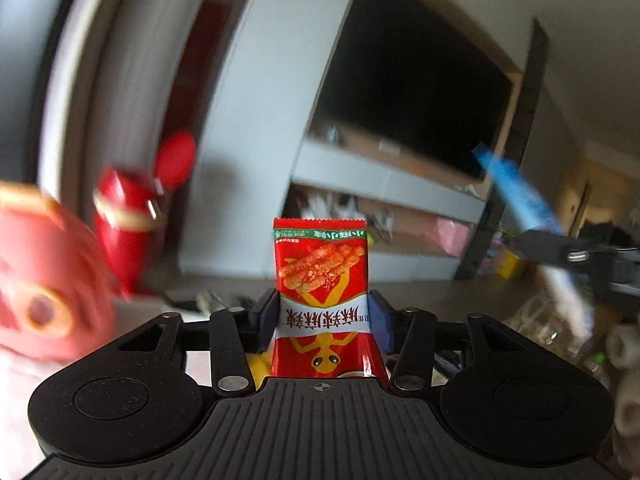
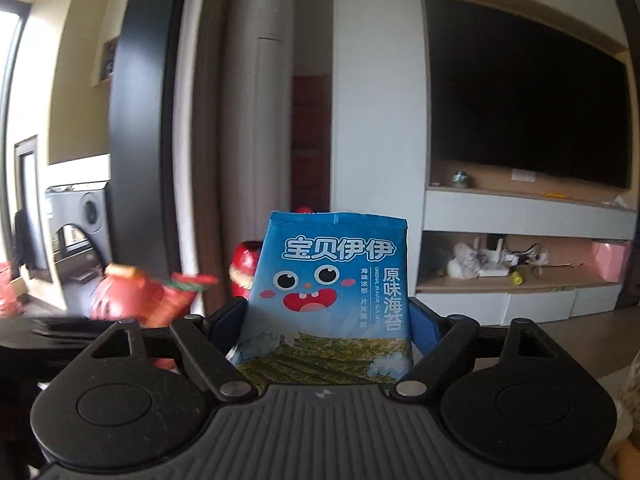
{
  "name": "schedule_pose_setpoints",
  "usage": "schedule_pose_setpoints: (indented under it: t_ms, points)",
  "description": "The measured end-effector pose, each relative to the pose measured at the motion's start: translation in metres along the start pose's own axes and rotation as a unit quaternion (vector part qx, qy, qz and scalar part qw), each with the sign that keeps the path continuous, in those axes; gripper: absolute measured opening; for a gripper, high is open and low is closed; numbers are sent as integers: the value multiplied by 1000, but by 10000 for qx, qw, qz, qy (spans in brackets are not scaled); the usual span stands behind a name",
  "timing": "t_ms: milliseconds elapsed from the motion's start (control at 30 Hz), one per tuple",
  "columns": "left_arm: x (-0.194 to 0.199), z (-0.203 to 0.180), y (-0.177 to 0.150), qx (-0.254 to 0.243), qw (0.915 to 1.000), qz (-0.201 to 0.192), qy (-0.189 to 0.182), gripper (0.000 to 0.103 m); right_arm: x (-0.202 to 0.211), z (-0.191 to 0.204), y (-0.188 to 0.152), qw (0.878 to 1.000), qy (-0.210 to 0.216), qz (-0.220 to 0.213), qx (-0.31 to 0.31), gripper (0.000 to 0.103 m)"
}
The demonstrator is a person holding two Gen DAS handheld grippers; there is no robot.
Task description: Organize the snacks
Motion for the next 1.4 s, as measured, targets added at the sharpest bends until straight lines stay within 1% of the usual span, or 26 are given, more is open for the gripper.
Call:
schedule_pose_setpoints:
  t_ms: [33,67,100,167,233,267,333,400,467,500,533,567,667,800,933,967,1000,1033,1067,1133,1167,1233,1267,1300,1367,1400]
  points:
    - [-30,10,-4,193,9990,400,-75,57,-9,0,4,10000,-37,36,-5,84]
    - [-49,18,-9,338,9971,672,-99,56,-18,0,6,9999,-71,92,-7,84]
    - [-65,29,-17,506,9952,835,-83,53,-25,2,7,9998,-91,166,-2,84]
    - [-71,45,-24,699,9951,693,-26,53,-43,4,4,9993,-105,362,7,84]
    - [-61,60,-26,873,9954,395,12,53,-61,6,1,9985,-113,534,-9,84]
    - [-56,65,-25,928,9951,324,59,53,-71,8,-2,9980,-89,626,-34,84]
    - [-46,74,-25,945,9950,222,235,53,-90,10,-8,9964,-35,824,-176,85]
    - [-36,80,-27,892,9952,164,367,53,-116,13,-19,9933,133,1063,-444,89]
    - [-24,85,-33,865,9952,185,418,53,-149,20,-36,9842,334,1654,-543,90]
    - [-21,86,-37,836,9953,218,428,53,-164,22,-46,9780,343,1962,-620,90]
    - [-17,87,-40,793,9955,258,444,53,-173,22,-55,9731,267,2168,-727,90]
    - [-12,87,-44,741,9956,308,478,53,-177,19,-64,9704,185,2252,-849,90]
    - [1,83,-61,559,9958,482,536,53,-168,8,-77,9670,271,2207,-1243,90]
    - [21,61,-91,105,9959,652,619,53,-131,-5,-100,9613,561,2060,-1740,90]
    - [48,41,-130,-357,9927,812,815,53,-89,-11,-144,9521,684,2010,-2200,92]
    - [53,36,-139,-440,9910,850,937,53,-72,-9,-156,9575,735,1664,-2237,102]
    - [56,32,-148,-502,9893,893,1041,53,-62,-7,-168,9581,715,1605,-2263,103]
    - [58,29,-155,-543,9880,929,1112,53,-55,-2,-177,9571,698,1711,-2231,103]
    - [59,27,-161,-593,9868,949,1174,53,-52,5,-187,9568,657,1945,-2058,103]
    - [60,21,-169,-781,9829,935,1377,53,-47,21,-199,9623,446,2153,-1602,103]
    - [60,19,-170,-826,9816,929,1452,53,-44,30,-206,9674,316,2175,-1257,103]
    - [59,21,-173,-675,9814,1002,1490,53,-36,47,-214,9780,222,2009,-525,103]
    - [58,21,-174,-582,9814,1082,1476,53,-36,55,-217,9792,175,2013,-202,103]
    - [57,21,-177,-543,9806,1160,1486,53,-38,61,-219,9760,88,2173,-72,103]
    - [54,21,-183,-558,9782,1255,1555,53,-47,62,-226,9650,151,2601,-312,103]
    - [53,19,-184,-609,9775,1228,1604,53,-46,61,-228,9659,105,2556,-393,103]
Point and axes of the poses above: each gripper's, at about its wrist camera, not at the fingertips, and x roughly against the way its jaws point, z to its left, y to its top, the point moved 1 cm from there along -x, roughly the way its jaws point, and after that the axes turned 3 degrees about -y, right-handed, at the moved point
